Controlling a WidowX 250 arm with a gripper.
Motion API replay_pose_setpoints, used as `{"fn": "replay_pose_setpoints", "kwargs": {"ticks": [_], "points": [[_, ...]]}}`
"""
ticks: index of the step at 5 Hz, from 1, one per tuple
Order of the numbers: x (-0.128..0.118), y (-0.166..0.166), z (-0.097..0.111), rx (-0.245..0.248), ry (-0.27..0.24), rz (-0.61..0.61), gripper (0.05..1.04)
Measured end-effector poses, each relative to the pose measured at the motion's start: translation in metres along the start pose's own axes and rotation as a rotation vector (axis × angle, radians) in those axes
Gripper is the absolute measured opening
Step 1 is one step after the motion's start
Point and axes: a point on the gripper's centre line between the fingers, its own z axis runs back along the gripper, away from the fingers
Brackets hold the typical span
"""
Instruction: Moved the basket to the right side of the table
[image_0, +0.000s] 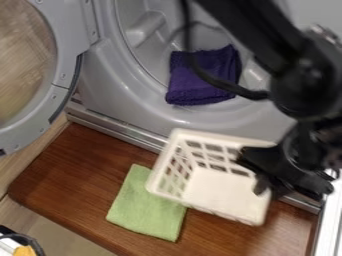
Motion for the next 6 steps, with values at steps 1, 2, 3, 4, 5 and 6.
{"fn": "replay_pose_setpoints", "kwargs": {"ticks": [1, 2, 3, 4, 5, 6], "points": [[-0.003, -0.022, -0.007, -0.007, 0.025, 0.000, 0.089], [-0.012, -0.036, -0.019, -0.002, 0.060, -0.030, 0.089], [-0.015, -0.039, -0.023, -0.003, 0.078, -0.041, 0.120], [-0.017, -0.037, -0.023, 0.011, 0.090, -0.033, 0.312], [-0.019, -0.036, -0.025, 0.008, 0.094, -0.043, 0.614], [-0.021, -0.036, -0.027, 0.000, 0.095, -0.048, 0.917]]}}
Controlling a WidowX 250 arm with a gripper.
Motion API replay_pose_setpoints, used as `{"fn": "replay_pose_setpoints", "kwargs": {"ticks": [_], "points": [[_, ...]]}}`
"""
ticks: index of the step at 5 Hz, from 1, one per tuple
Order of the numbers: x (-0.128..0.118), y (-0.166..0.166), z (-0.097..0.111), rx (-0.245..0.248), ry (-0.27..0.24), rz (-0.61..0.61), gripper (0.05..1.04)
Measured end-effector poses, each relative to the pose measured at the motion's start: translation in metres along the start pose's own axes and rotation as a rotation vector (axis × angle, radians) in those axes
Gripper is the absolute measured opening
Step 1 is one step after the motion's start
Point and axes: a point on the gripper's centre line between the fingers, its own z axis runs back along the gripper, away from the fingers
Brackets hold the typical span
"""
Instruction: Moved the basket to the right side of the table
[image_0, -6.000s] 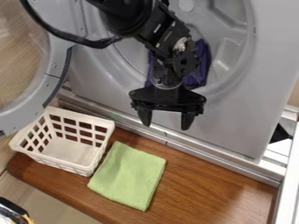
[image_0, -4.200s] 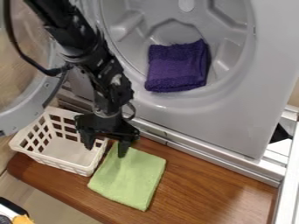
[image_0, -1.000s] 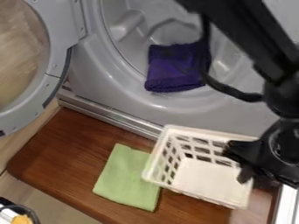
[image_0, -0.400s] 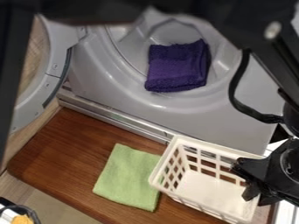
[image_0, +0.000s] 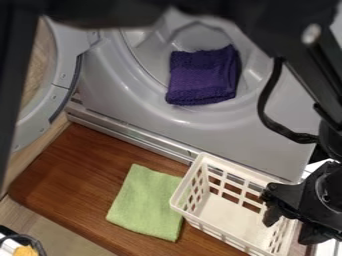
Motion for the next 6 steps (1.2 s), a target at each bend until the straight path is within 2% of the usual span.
{"fn": "replay_pose_setpoints", "kwargs": {"ticks": [1, 3, 4, 6], "points": [[0.002, -0.001, -0.001, -0.046, -0.015, -0.002, 1.015], [0.008, -0.003, 0.009, -0.102, -0.064, 0.003, 1.003], [0.012, 0.000, 0.021, -0.149, -0.110, 0.020, 1.001], [0.024, 0.022, 0.070, -0.166, -0.216, 0.085, 1.001]]}}
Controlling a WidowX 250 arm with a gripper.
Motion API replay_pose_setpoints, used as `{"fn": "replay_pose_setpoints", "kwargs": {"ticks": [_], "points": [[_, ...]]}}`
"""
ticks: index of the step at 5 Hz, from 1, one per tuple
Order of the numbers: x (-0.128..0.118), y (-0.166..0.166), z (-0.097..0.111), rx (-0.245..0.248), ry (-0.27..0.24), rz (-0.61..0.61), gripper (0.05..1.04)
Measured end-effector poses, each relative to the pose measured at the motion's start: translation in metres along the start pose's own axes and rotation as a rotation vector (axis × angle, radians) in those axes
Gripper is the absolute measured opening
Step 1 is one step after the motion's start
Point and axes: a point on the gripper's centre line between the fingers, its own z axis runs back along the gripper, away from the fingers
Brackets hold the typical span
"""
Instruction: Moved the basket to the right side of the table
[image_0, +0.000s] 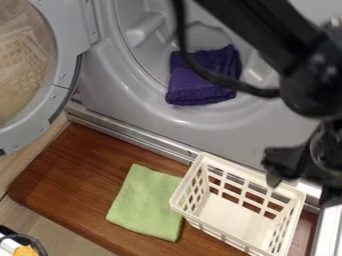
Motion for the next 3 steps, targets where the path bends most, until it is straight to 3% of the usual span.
{"fn": "replay_pose_setpoints", "kwargs": {"ticks": [2, 3], "points": [[0.012, 0.033, 0.027, -0.072, -0.056, 0.113, 1.001], [0.012, 0.034, 0.027, -0.074, -0.058, 0.110, 1.001]]}}
